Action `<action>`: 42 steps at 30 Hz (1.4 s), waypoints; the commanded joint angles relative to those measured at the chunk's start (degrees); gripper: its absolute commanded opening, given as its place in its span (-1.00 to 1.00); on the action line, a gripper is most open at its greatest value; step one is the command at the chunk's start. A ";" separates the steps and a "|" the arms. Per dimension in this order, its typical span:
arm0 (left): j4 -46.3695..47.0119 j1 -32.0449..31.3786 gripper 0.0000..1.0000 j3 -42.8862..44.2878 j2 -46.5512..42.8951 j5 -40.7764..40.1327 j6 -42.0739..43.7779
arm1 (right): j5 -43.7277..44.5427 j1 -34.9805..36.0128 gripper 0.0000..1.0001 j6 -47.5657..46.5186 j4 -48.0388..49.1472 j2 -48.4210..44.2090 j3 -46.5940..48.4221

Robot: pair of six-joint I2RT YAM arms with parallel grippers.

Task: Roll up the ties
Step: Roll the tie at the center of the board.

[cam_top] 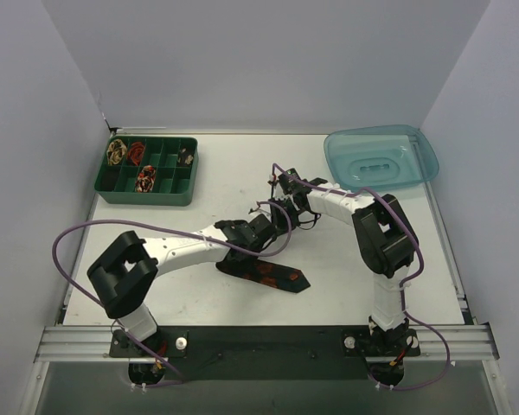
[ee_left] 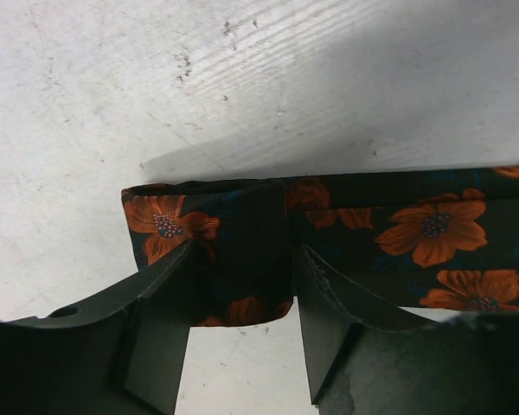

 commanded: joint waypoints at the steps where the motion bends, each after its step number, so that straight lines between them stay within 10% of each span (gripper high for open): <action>1: 3.15 -0.72 0.21 -2.49 -3.43 4.52 -1.47 | 0.85 -0.19 -0.92 -0.68 -2.64 -1.50 0.56; 22: 13.61 0.68 0.39 -11.72 -14.68 11.02 -4.98 | 0.68 2.97 -0.93 -2.08 -6.42 -10.72 -4.00; 42: 17.04 16.42 0.40 -20.51 -32.79 20.60 -5.60 | 5.49 16.16 -0.94 -2.61 -10.72 -8.80 -10.34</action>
